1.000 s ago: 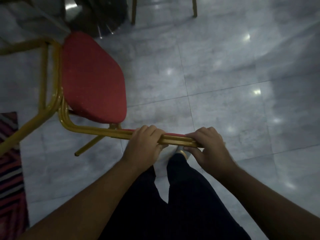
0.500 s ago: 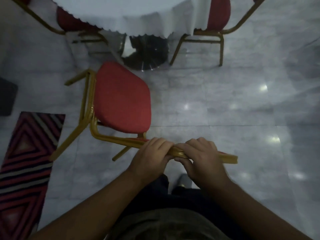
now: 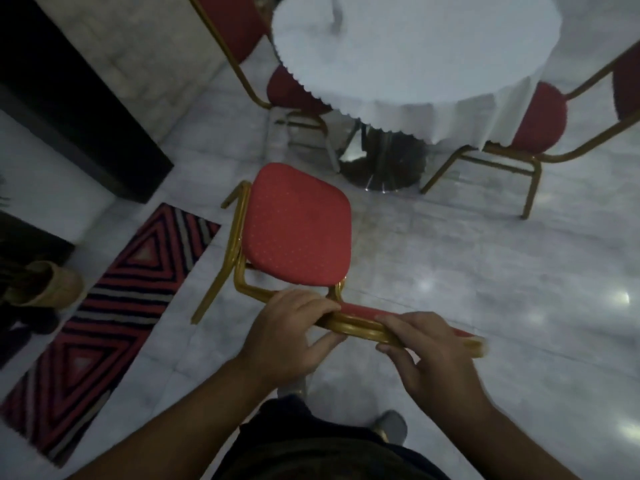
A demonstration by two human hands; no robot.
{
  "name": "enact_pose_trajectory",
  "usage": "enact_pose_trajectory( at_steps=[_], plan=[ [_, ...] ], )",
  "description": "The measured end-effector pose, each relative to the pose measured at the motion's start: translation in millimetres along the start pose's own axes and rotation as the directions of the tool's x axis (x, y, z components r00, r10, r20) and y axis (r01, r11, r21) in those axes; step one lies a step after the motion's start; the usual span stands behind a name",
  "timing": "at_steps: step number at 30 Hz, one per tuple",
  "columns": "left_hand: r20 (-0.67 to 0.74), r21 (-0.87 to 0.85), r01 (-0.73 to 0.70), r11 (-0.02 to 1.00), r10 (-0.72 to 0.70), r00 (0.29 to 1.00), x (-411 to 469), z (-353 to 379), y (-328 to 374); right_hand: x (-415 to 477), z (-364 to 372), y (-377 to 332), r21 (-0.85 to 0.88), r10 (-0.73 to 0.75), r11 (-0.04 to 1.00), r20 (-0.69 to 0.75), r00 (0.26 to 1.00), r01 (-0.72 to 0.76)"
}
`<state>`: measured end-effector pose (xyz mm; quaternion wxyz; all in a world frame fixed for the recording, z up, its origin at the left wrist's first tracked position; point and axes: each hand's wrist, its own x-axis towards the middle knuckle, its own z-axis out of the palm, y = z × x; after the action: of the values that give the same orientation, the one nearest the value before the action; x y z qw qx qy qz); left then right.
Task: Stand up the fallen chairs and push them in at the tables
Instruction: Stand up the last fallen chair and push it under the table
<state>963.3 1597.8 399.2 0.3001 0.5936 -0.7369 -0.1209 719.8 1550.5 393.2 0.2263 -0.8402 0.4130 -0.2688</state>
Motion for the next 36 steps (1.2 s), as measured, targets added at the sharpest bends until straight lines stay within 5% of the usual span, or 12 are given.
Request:
enact_pose_trajectory(
  at_steps=[6, 12, 16, 21, 28, 36],
  plan=[
    [0.008, 0.115, -0.136, 0.984, 0.136, 0.991, -23, -46, -27, 38, 36, -77, 0.082, -0.047, 0.996, 0.137, 0.990, 0.036],
    [-0.028, 0.138, 0.004, 0.990, 0.000, 1.000, -61, -110, -67, 61, 52, -109, 0.018, -0.229, 0.972, 0.282, 0.932, 0.234],
    [-0.082, 0.238, 0.195, 0.952, -0.180, 0.980, -77, -136, -75, 59, 66, -113, -0.008, -0.107, 0.993, 0.344, 0.933, 0.117],
    [-0.065, 0.411, 0.182, 0.893, -0.171, 0.983, -80, -146, -83, 82, 94, -138, 0.067, -0.151, 0.989, 0.508, 0.848, 0.136],
    [-0.230, 0.420, 0.135, 0.897, -0.039, 0.972, -86, -163, -136, 111, 134, -170, -0.047, -0.147, 0.983, 0.367, 0.919, 0.177],
    [-0.333, 0.277, 0.238, 0.931, -0.139, 0.933, -61, -123, -157, 144, 136, -140, -0.212, -0.160, 0.954, 0.236, 0.958, 0.212]
  ],
)
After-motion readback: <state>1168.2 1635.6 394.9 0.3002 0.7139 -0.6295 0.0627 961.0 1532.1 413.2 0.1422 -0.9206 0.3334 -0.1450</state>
